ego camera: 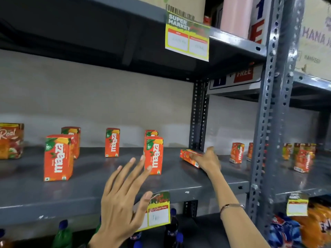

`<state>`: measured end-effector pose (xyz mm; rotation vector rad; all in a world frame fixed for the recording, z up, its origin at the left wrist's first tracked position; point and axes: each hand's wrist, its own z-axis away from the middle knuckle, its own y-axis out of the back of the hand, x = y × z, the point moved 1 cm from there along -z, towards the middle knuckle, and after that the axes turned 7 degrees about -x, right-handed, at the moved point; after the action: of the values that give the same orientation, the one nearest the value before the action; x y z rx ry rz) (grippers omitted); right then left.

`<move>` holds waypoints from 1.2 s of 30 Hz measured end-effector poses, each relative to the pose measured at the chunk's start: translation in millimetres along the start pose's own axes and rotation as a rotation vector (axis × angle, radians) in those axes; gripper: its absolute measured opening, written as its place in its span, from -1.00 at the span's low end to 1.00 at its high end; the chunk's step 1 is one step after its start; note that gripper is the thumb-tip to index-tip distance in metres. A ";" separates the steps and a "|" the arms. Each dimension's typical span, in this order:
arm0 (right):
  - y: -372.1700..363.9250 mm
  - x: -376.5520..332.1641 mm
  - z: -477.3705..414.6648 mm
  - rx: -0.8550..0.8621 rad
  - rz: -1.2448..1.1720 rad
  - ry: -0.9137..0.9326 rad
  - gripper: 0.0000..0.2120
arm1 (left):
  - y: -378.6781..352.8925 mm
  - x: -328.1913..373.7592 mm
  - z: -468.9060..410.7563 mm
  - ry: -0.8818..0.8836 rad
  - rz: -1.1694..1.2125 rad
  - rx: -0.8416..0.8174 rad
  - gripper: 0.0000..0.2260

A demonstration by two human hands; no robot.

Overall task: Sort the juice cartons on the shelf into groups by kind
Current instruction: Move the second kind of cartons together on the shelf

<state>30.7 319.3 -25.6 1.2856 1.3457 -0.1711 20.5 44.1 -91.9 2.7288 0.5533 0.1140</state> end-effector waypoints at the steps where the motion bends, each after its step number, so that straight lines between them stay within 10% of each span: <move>1: 1.5 -0.5 -0.2 0.000 0.030 -0.009 -0.31 | 0.4 0.0 -0.2 0.001 0.001 -0.003 -0.58; 18: 31.9 -19.1 68.4 0.165 -0.735 0.322 -0.52 | 41.1 -14.0 10.6 -0.017 -0.031 -0.039 -0.57; 36: -82.7 -154.2 142.4 -0.148 -0.384 0.613 -0.25 | 103.5 -92.9 53.8 0.082 -0.315 -0.013 -0.58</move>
<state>7.8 97.0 5.4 0.9738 2.0861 0.0695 -19.6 -98.8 -106.1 2.5946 0.9919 0.1490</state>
